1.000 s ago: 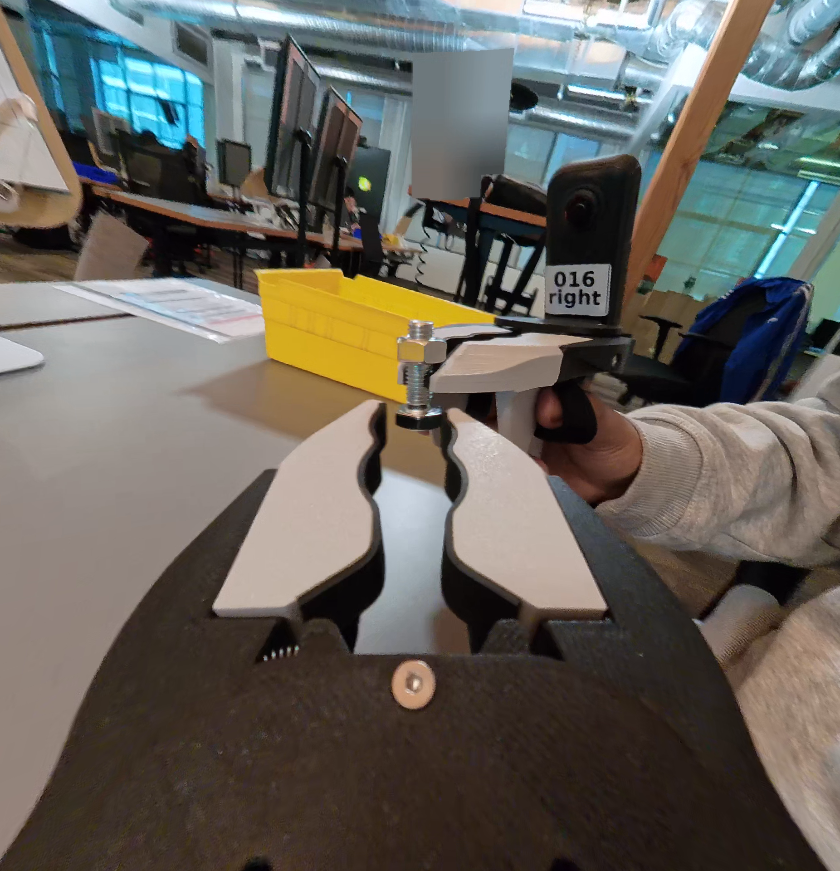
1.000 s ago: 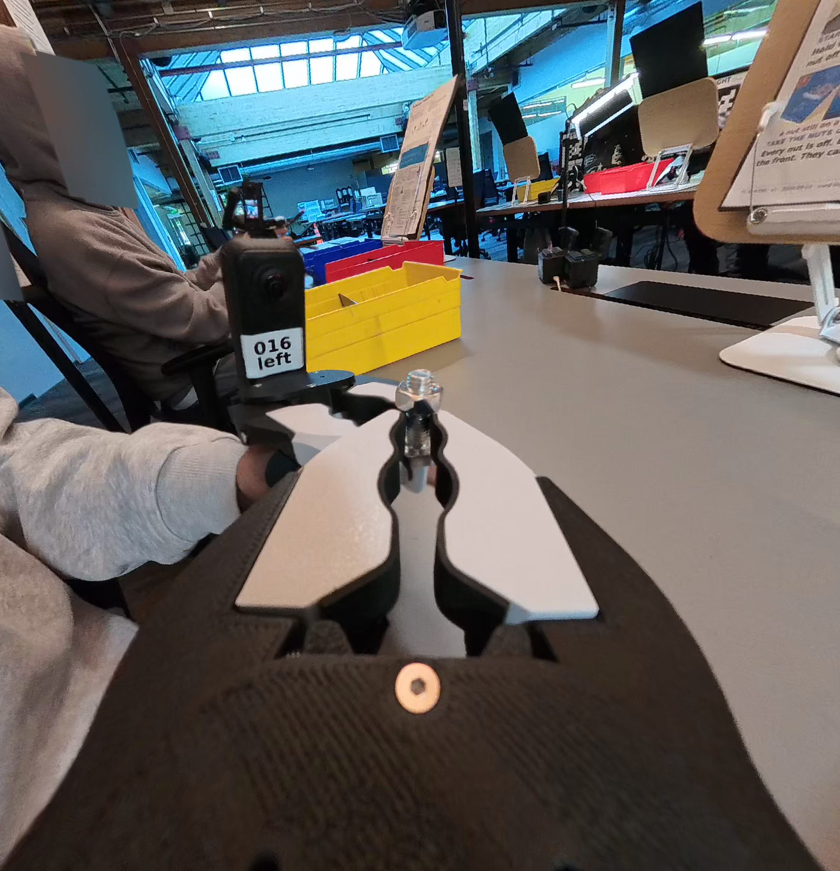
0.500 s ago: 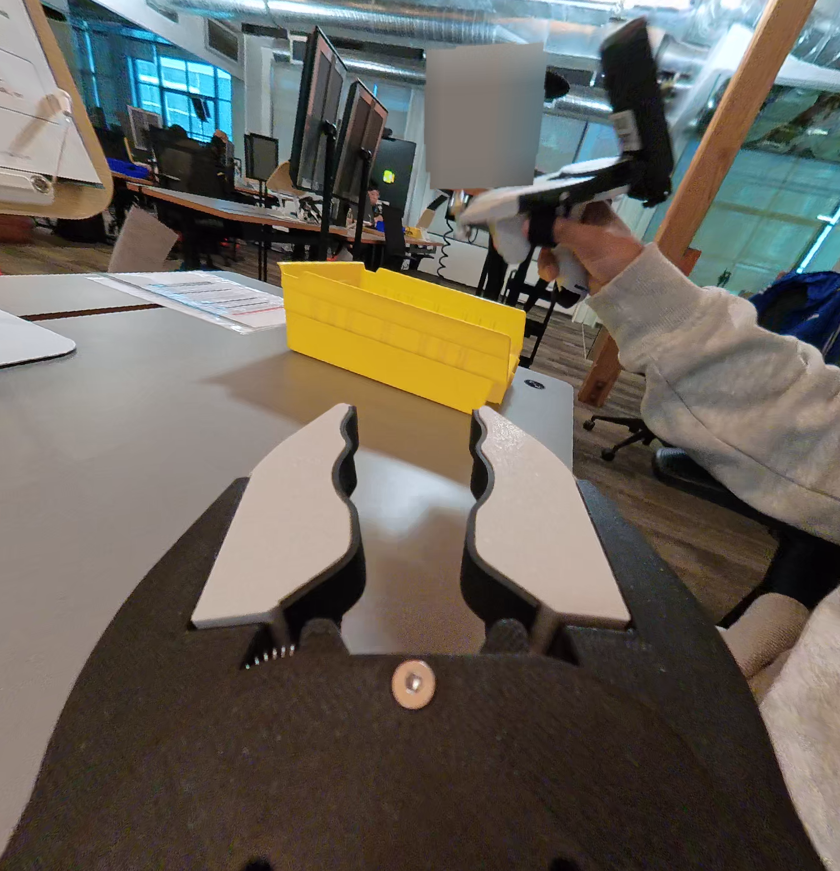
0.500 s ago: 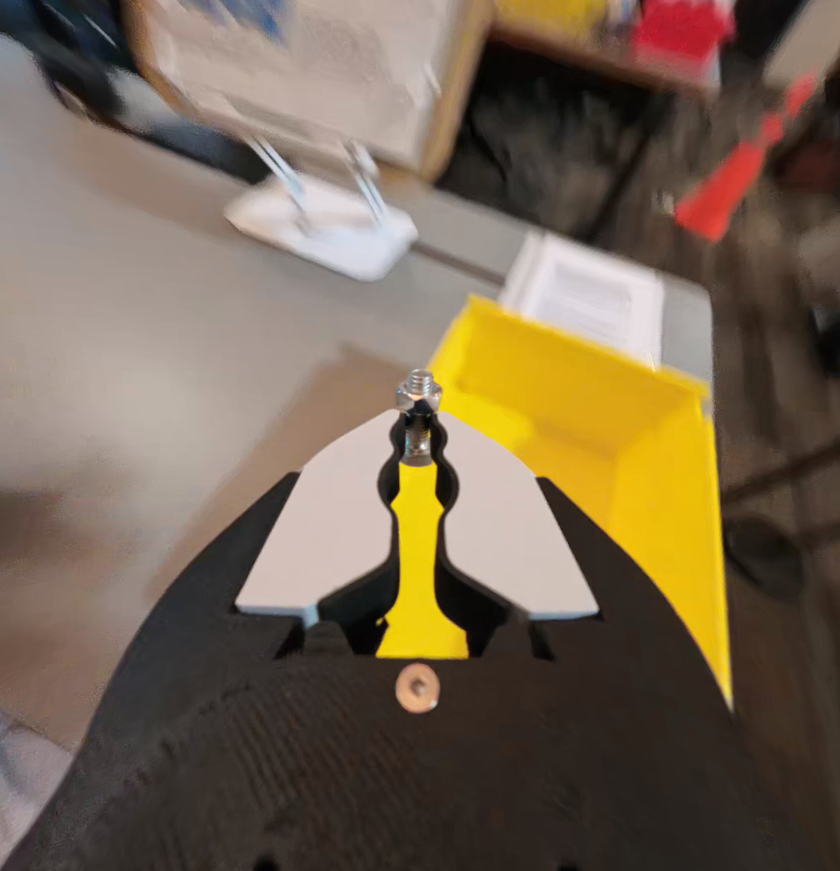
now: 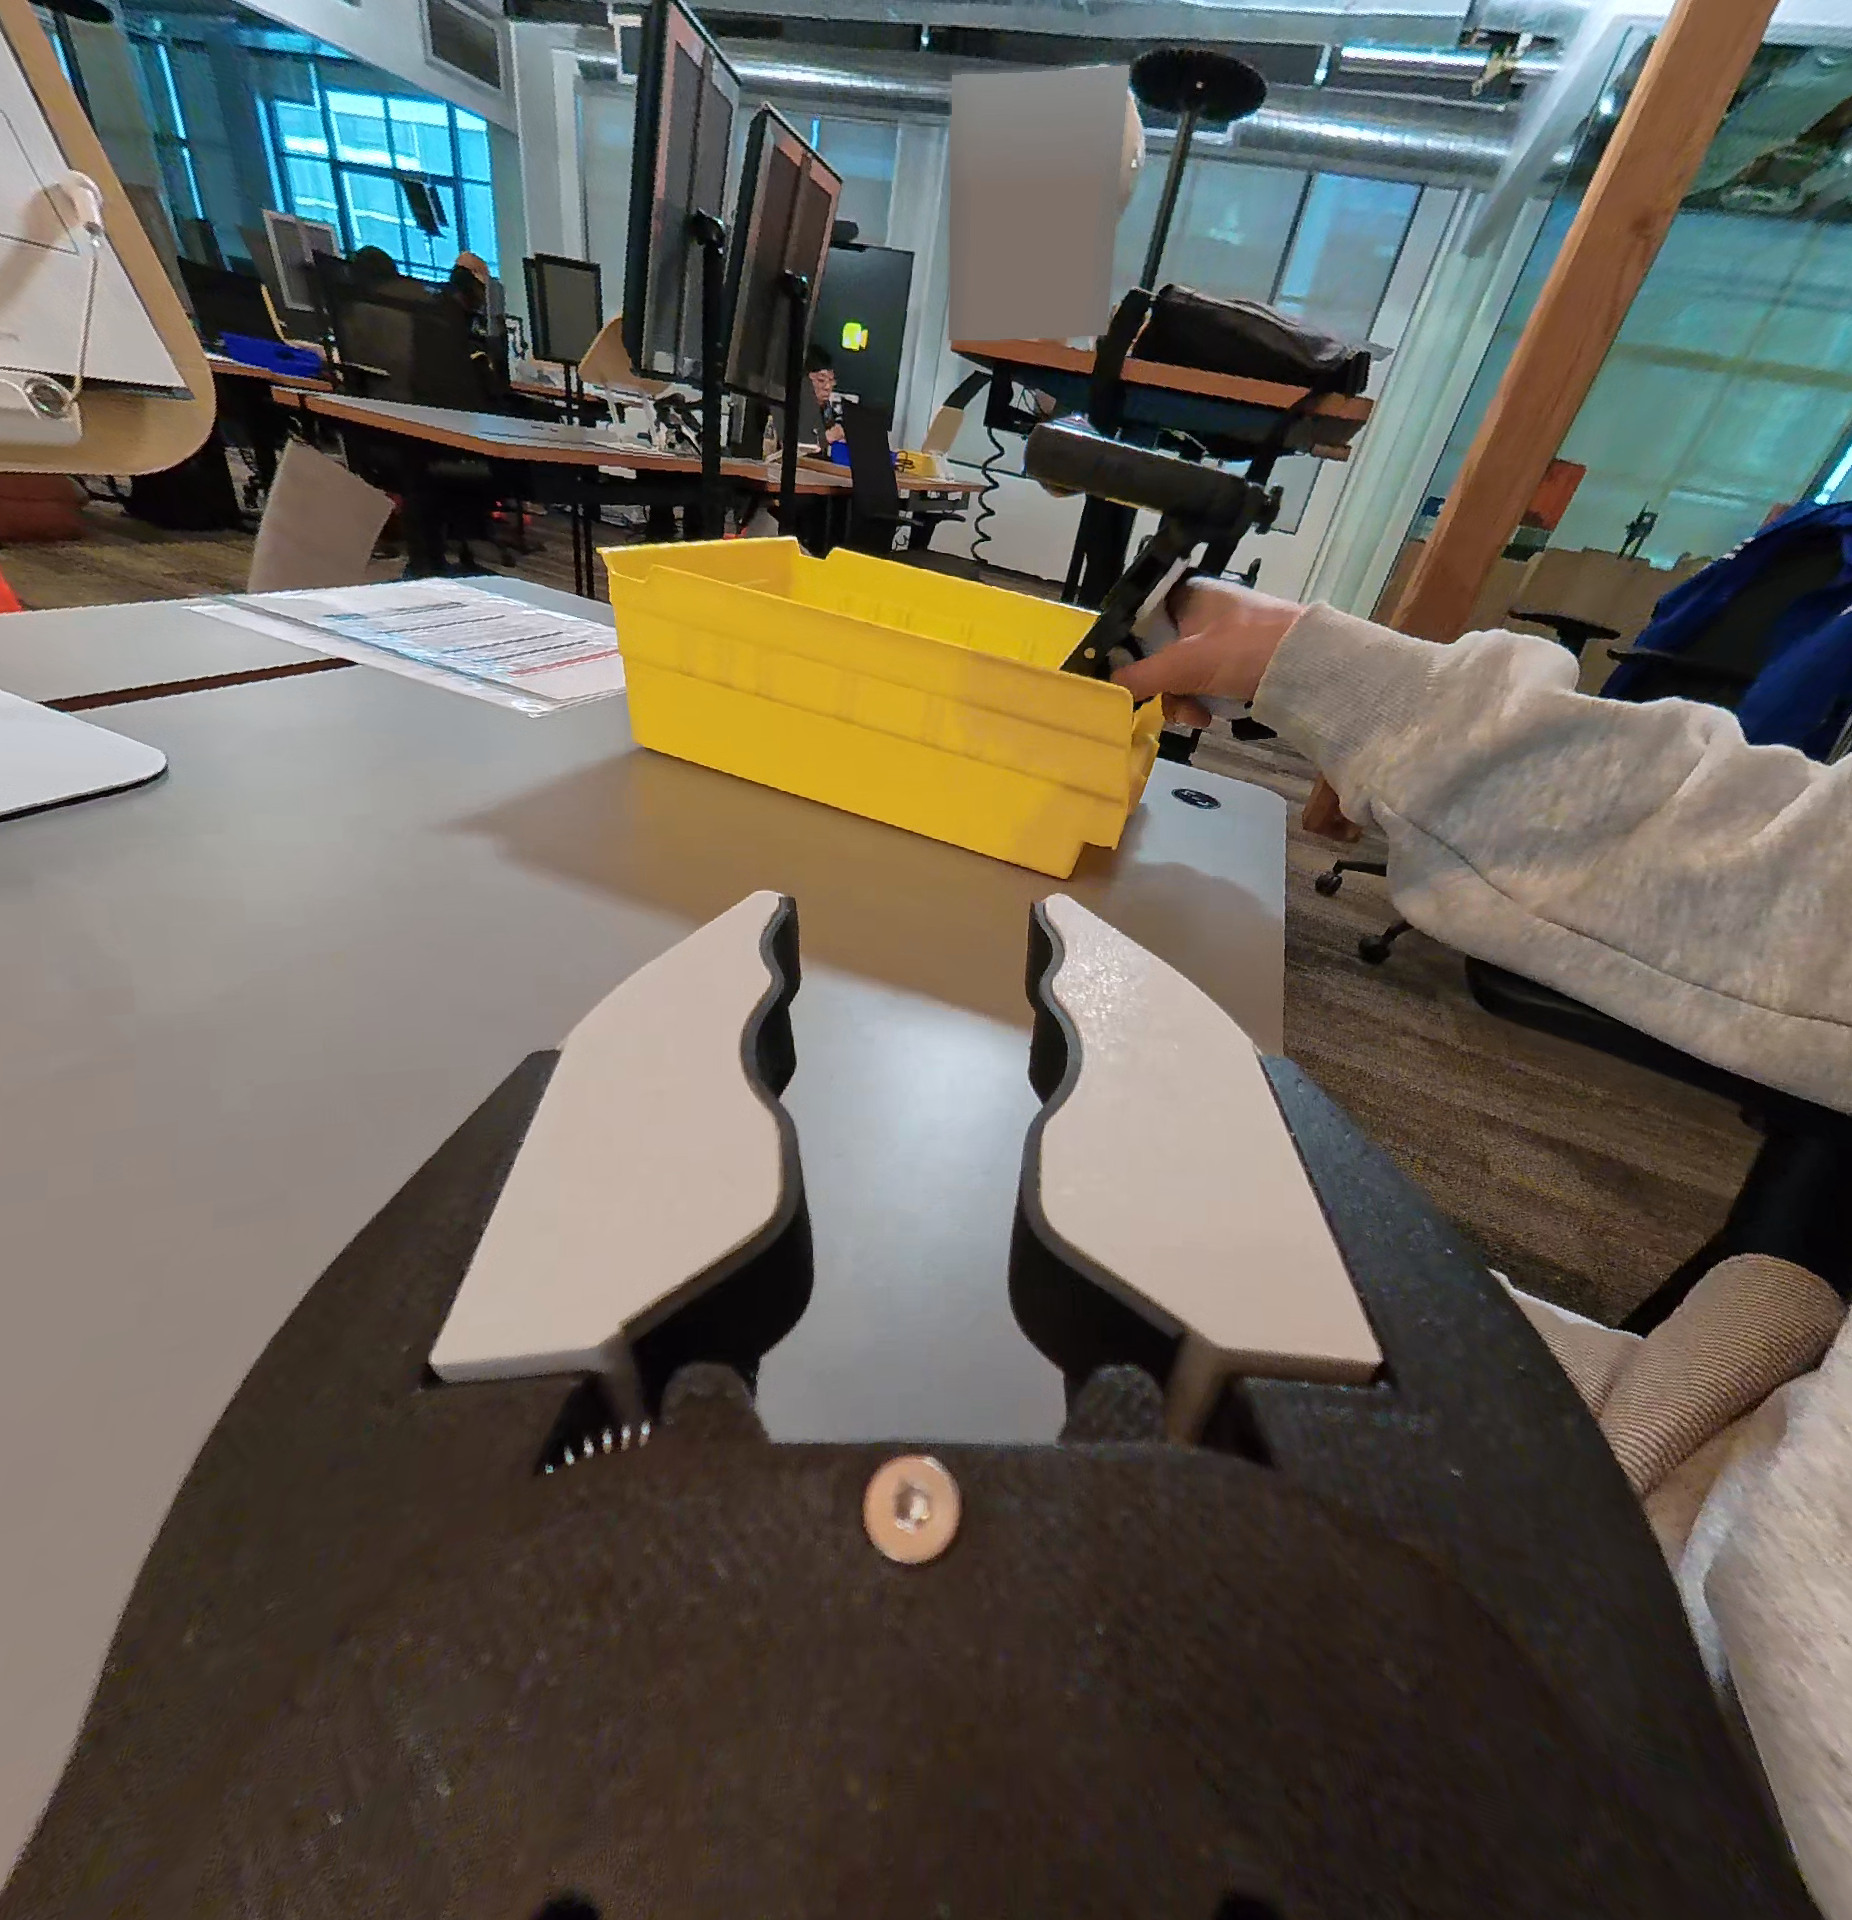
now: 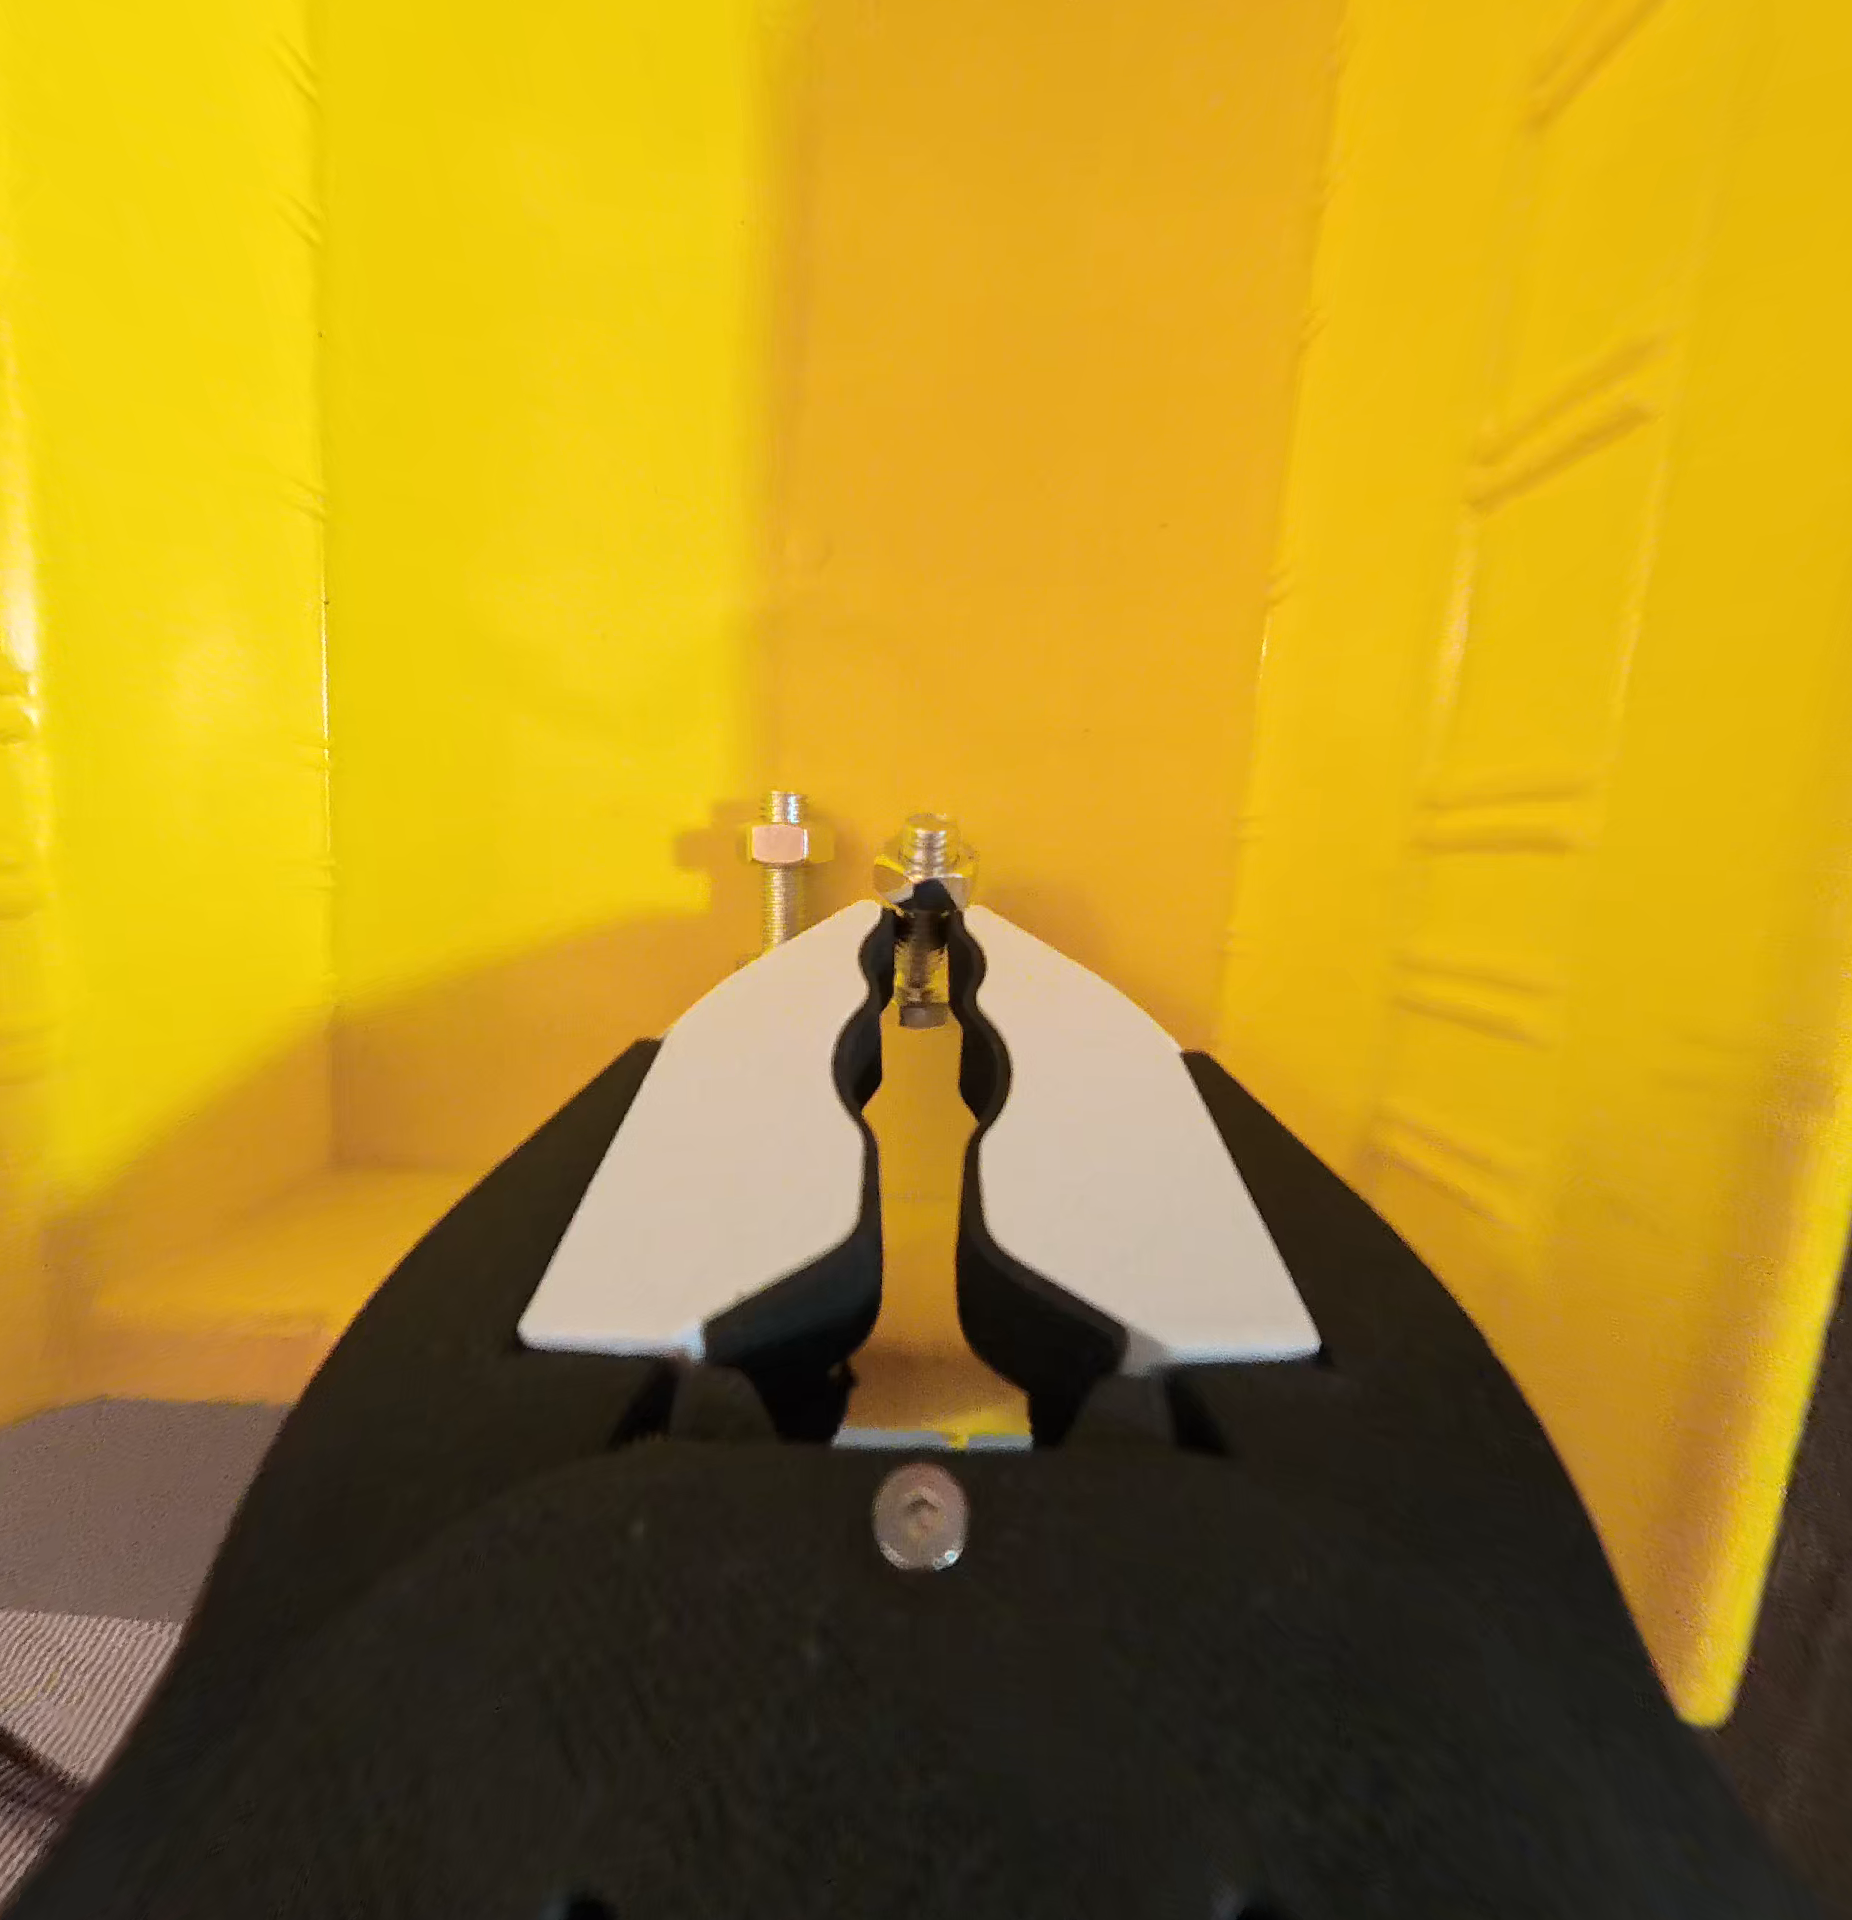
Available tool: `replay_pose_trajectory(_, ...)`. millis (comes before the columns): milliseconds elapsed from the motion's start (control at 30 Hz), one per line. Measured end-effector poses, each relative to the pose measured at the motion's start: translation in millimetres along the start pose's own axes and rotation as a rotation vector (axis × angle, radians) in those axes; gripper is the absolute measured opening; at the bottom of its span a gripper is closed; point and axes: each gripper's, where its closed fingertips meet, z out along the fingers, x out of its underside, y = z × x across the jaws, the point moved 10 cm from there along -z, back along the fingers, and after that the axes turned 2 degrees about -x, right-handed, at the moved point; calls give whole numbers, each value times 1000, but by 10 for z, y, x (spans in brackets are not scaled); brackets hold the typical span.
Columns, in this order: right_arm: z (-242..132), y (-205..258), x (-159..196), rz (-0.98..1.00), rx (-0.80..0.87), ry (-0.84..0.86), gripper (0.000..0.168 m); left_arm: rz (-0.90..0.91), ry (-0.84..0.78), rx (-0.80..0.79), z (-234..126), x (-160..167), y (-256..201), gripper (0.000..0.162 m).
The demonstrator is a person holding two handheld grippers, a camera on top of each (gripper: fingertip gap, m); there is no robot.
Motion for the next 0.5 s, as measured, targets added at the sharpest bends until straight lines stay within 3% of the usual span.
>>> replay_pose_trajectory(500, 68, 1, 16, -25, 23, 18, 11, 0, 10, -4, 4, 9, 9, 41)
